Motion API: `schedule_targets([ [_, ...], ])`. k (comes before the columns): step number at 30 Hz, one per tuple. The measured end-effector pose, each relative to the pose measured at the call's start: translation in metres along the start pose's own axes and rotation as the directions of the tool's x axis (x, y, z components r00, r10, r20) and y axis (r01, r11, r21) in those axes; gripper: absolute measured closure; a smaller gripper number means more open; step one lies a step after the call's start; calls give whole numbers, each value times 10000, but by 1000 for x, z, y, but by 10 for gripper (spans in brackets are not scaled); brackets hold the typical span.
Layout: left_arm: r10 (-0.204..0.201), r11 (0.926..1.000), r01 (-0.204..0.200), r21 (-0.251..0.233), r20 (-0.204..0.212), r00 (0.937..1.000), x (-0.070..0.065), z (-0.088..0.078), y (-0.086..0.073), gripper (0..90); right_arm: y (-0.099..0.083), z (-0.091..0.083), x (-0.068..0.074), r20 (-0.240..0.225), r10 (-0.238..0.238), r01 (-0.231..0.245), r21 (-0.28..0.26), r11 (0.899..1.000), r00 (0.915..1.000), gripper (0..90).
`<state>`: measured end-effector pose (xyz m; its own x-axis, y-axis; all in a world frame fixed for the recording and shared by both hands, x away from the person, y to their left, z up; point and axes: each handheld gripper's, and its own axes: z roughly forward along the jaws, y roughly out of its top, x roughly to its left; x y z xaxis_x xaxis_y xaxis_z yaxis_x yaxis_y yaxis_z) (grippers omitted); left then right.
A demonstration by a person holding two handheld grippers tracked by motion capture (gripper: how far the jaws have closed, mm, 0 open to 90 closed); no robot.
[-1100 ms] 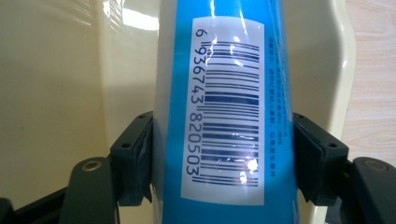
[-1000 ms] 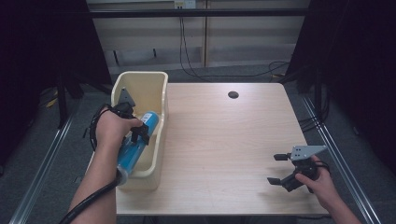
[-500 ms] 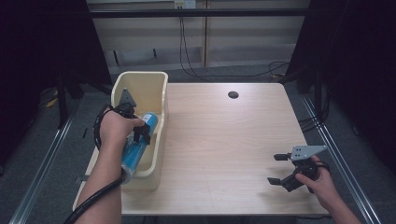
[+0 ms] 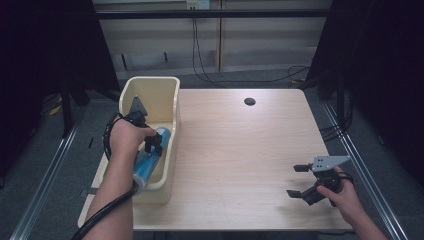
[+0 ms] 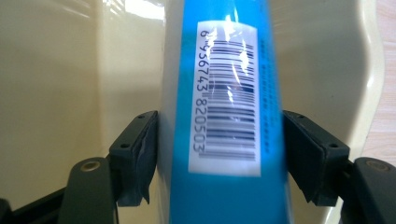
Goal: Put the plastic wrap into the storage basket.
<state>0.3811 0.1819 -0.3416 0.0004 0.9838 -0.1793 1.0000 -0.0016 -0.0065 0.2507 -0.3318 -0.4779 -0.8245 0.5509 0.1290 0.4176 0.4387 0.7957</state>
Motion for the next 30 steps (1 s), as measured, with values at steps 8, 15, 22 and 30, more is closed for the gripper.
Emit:
schedule_targets([
  [8,209,9968,-176,-782,425,9989,-7,-25,0,320,1,0,1,24,-65,65,-13,10000,10000,24],
  [15,777,9873,-650,-1447,834,9935,-16,-33,-3,245,0,-2,2,76,-73,73,10,10000,9999,23],
  [22,1634,9687,-1352,-2081,1250,9786,-30,-39,-5,168,0,-3,1,154,-39,40,-33,10000,9999,23],
  [30,2313,9478,-1867,-2584,1541,9606,-45,-38,-5,108,0,-3,1,193,-76,76,15,10000,9998,24],
])
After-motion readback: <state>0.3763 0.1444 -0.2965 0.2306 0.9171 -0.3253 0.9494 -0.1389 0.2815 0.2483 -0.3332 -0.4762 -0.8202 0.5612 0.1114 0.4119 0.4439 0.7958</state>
